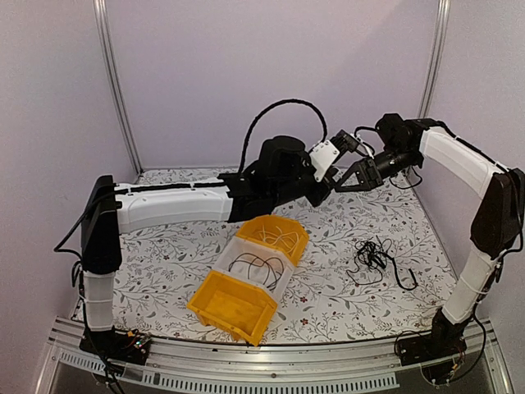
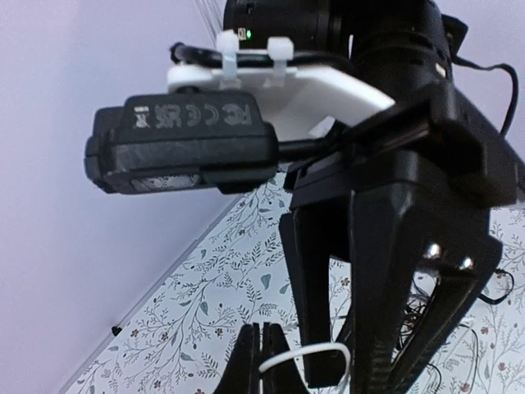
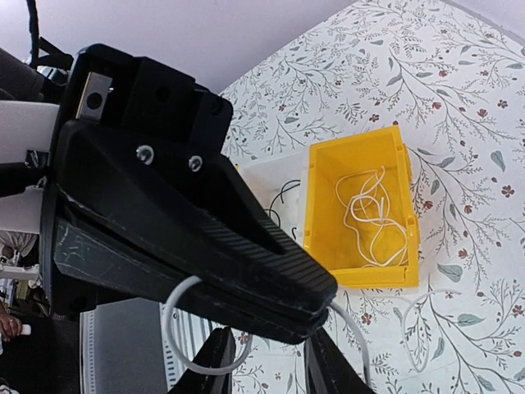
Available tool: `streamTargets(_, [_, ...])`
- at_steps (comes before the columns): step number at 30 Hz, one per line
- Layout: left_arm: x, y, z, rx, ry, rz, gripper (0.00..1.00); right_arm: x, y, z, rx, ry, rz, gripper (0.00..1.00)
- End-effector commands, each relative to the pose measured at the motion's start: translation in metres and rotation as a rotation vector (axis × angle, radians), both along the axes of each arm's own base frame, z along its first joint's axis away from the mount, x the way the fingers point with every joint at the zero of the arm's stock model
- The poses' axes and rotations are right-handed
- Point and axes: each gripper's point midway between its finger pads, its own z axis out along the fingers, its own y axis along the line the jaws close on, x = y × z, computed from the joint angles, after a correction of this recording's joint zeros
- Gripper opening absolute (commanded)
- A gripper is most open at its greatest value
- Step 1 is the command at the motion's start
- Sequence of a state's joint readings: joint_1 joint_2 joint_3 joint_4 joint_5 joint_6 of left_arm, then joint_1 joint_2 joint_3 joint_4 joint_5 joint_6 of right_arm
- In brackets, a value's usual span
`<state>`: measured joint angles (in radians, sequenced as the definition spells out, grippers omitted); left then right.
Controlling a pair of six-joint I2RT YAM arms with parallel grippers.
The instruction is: Untangle the cables
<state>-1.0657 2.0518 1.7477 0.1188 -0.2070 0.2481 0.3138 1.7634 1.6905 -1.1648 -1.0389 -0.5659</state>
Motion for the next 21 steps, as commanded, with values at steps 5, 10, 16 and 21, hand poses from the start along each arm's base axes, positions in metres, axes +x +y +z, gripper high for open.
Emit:
streamTargets(5, [0.011, 0.022, 0.056, -0.096, 0.033, 0.116, 0.00, 0.010, 0.021, -0.003, 0.136, -0.016, 0.057, 0.47])
streamTargets(10, [0.019, 0.035, 0.059, -0.107, 0.088, 0.158, 0.00, 0.027, 0.020, -0.010, 0.095, -0.121, -0.019, 0.50])
streamTargets(16, [0.020, 0.044, 0.060, -0.106, 0.137, 0.170, 0.00, 0.026, 0.009, 0.019, 0.078, -0.352, -0.078, 0.60])
streamTargets(21, [0.018, 0.051, 0.064, -0.133, 0.159, 0.174, 0.00, 0.016, 0.012, 0.014, 0.090, -0.348, -0.056, 0.58])
